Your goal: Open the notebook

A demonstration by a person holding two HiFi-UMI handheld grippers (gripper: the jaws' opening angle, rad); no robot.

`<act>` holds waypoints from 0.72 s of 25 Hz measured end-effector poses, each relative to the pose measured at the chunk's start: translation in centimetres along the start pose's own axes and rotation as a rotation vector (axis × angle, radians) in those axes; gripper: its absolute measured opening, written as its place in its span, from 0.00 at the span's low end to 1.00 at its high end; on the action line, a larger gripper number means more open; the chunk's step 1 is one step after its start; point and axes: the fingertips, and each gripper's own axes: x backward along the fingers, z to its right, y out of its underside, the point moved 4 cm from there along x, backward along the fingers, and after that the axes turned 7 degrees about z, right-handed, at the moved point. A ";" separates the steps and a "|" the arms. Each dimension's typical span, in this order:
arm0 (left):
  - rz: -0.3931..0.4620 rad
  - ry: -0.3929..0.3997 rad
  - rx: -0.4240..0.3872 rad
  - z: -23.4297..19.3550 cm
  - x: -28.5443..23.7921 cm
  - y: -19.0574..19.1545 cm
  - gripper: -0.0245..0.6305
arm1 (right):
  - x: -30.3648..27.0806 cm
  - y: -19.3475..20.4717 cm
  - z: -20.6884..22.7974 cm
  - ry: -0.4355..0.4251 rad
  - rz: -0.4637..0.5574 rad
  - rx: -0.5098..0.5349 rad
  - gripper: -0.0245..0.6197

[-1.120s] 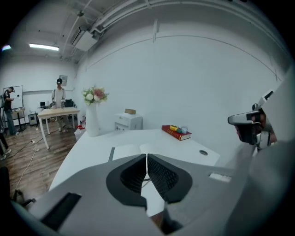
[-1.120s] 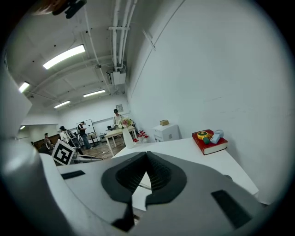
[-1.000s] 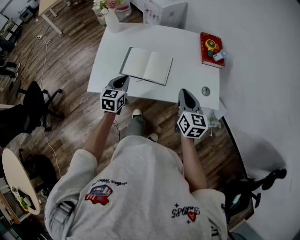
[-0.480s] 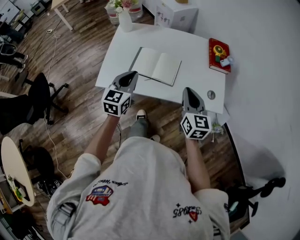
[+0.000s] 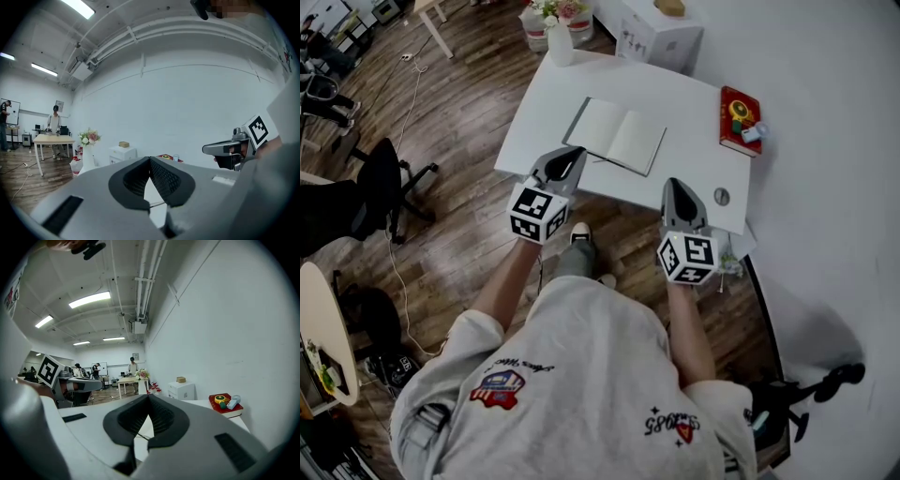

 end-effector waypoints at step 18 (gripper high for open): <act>0.003 0.018 0.023 0.8 -0.1 0.7 0.04 | 1.2 0.2 0.9 0.031 0.003 -0.007 0.04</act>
